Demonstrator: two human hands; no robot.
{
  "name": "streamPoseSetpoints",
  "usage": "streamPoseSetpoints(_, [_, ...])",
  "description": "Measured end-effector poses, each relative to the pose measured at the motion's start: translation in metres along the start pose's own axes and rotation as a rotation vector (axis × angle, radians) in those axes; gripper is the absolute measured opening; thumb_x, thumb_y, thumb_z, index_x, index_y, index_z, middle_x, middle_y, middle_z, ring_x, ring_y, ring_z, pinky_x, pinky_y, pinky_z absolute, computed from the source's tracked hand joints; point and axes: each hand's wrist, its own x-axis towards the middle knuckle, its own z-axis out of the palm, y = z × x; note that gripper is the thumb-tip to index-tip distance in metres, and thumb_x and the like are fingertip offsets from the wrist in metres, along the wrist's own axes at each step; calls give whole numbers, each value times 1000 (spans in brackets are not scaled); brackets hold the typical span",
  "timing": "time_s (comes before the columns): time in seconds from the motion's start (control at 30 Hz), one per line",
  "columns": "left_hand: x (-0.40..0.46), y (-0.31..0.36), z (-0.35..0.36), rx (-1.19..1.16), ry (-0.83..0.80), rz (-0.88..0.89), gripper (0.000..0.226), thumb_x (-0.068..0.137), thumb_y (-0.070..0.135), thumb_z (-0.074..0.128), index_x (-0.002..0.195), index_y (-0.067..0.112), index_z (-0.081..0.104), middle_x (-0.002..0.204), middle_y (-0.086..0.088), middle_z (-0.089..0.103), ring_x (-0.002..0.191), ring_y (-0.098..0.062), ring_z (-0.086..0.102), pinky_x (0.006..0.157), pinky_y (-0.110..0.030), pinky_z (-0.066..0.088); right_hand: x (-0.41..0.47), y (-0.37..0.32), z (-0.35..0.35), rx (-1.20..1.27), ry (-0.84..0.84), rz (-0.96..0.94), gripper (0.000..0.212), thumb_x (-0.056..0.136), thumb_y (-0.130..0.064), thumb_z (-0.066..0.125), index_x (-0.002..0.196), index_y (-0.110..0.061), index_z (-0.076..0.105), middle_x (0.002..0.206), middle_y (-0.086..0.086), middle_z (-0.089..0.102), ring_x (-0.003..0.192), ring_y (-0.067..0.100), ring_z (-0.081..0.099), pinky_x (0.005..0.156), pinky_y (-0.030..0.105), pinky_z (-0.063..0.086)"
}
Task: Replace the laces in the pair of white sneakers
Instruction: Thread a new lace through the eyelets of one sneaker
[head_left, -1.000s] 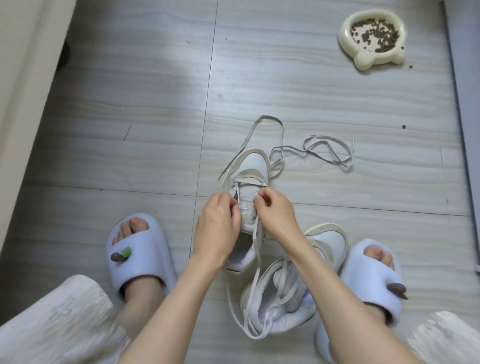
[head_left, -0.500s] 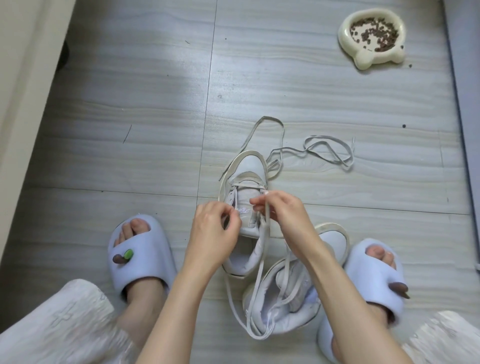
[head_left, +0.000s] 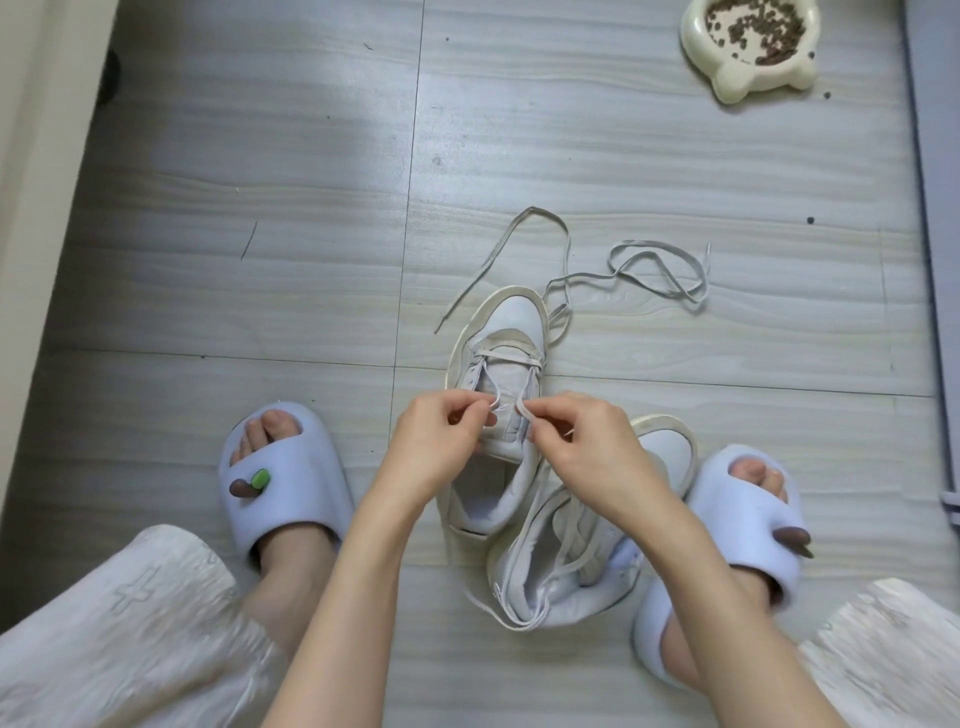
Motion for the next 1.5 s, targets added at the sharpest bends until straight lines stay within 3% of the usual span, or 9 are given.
streamPoseSetpoints(0.17, [1,3,1,-46,-6,-25,23,92,26,53,80,17,70,81,0,71,45,0,50,61,-25,38,-16,-2,8,-23,198,-34,17,84,-22,66,97,-17,75,91,1,74,87,20,67,83,33,49])
streamPoseSetpoints(0.33, [0,9,3,39,-101,5,31,93,32,53,76,14,71,43,13,52,42,4,45,55,-20,36,-20,1,14,-117,117,-145,36,79,-33,48,104,-22,72,87,1,68,81,25,63,74,36,49])
streamPoseSetpoints(0.57, [0,12,-1,19,-197,18,17,86,14,62,73,21,69,66,7,61,60,-3,49,61,-17,38,-21,8,25,-6,256,-207,13,77,-23,63,78,-17,74,72,0,64,63,17,59,64,27,44])
streamPoseSetpoints(0.87, [4,7,0,159,-238,21,30,96,16,48,71,14,63,58,6,53,46,1,40,55,-17,35,-7,16,22,437,119,238,24,86,-16,61,73,-36,67,48,-20,58,54,2,54,65,31,49])
streamPoseSetpoints(1.0, [6,5,0,241,-322,23,24,95,16,50,78,10,65,61,3,53,53,-8,42,56,-21,34,2,14,23,577,17,317,19,89,-13,59,75,-20,70,39,-20,49,39,-6,45,48,12,31])
streamPoseSetpoints(1.1, [6,6,-1,256,-396,37,15,89,17,61,88,5,70,64,0,53,63,-15,43,63,-28,34,9,10,23,566,42,330,15,87,-12,59,84,-15,73,44,-18,55,37,-7,45,43,10,32])
streamPoseSetpoints(1.27, [6,9,-5,366,-339,68,25,92,17,53,71,21,66,55,14,60,56,-6,50,59,-22,41,14,7,24,709,43,375,15,85,-8,62,91,-17,72,49,-14,57,34,-5,45,37,8,32])
streamPoseSetpoints(1.37, [7,10,-8,387,-368,64,27,93,13,45,80,16,68,78,-3,70,62,-14,53,66,-31,48,18,7,23,720,38,367,7,86,-11,64,85,-12,71,44,-15,53,31,-3,41,34,9,31])
streamPoseSetpoints(1.5, [6,5,-1,350,-403,56,28,96,14,41,91,13,69,71,-9,64,61,-16,51,65,-32,47,23,7,19,673,-37,391,14,90,-9,57,95,-11,69,32,-15,43,26,2,31,31,11,21])
